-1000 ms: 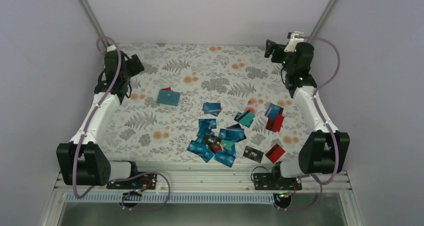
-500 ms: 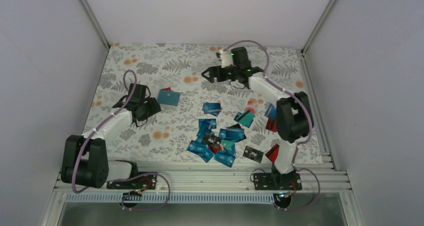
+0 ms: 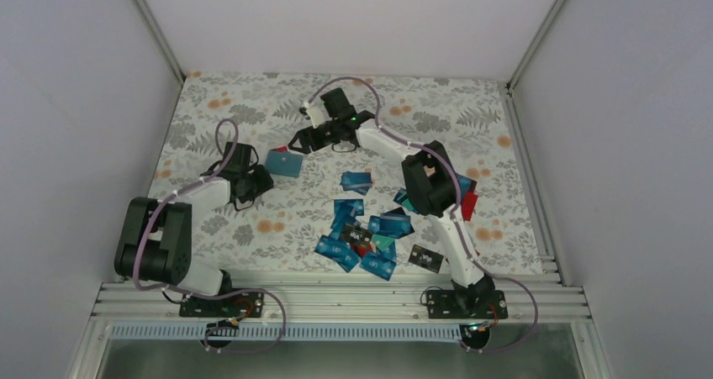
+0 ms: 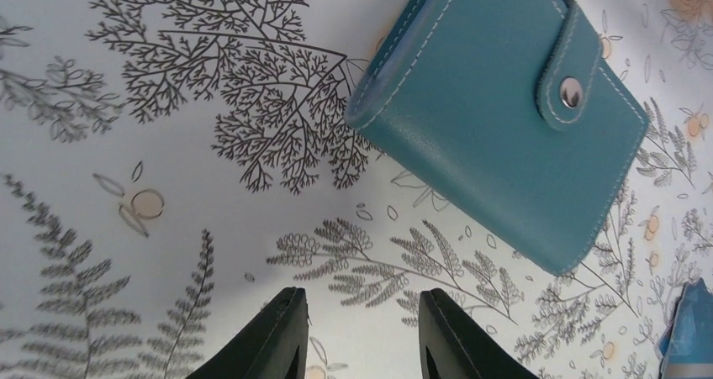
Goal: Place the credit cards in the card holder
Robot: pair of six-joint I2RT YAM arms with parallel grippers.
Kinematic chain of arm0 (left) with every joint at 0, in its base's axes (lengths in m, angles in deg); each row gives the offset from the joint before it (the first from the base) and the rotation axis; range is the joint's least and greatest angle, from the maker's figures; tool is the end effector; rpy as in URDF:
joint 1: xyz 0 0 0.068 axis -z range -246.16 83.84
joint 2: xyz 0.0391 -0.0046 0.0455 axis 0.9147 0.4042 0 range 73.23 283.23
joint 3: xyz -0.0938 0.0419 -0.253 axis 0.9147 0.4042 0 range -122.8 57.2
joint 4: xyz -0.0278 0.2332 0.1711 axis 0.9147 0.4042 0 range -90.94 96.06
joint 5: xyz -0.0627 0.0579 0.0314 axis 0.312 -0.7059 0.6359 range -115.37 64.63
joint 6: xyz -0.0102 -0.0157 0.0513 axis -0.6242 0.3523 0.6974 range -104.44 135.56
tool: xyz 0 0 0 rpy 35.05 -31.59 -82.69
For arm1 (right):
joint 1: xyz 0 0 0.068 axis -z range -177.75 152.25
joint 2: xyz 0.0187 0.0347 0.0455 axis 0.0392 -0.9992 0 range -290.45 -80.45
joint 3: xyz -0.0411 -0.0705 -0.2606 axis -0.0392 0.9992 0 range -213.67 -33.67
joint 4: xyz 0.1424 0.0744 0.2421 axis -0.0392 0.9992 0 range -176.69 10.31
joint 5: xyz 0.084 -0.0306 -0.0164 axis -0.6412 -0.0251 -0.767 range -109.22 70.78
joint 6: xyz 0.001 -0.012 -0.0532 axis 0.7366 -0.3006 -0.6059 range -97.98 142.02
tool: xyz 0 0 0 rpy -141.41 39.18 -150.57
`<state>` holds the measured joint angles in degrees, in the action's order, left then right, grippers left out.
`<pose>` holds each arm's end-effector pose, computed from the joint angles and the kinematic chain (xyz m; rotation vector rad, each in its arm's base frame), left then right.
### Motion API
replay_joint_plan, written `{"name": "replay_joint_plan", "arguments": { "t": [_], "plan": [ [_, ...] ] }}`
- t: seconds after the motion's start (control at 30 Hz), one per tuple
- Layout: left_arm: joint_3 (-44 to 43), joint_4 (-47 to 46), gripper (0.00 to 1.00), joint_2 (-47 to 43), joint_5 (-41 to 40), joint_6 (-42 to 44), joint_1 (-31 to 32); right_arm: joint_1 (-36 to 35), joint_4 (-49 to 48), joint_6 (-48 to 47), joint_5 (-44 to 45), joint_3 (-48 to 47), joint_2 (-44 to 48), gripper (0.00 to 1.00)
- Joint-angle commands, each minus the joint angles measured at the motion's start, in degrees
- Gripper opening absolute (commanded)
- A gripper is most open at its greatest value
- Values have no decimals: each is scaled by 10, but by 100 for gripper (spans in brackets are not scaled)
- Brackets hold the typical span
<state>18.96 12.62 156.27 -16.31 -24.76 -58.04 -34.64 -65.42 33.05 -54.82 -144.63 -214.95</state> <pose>0.2801 -0.0458 0.1301 -0.6796 2.5697 -0.5010 0.4317 0.3506 0.1737 -0.8608 2.2973 1.1242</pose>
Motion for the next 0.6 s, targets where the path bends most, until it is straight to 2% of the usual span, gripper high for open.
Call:
{"name": "replay_joint_plan", "arguments": {
  "t": [0.0, 0.13, 0.3, 0.57],
  "plan": [
    [-16, -49, 33, 34, 24, 4, -9, -9, 53, -7, 0, -81, -62, 61],
    [-25, -67, 32, 58, 31, 13, -16, -12, 58, 2, 0, -116, -104, 55],
    [-41, -77, 32, 90, 36, 39, -21, -20, 58, 12, -5, -102, -117, 47],
    [-71, -107, 31, 120, 79, 95, -24, -50, 20, 29, -61, 71, -17, 32]
  ]
}}
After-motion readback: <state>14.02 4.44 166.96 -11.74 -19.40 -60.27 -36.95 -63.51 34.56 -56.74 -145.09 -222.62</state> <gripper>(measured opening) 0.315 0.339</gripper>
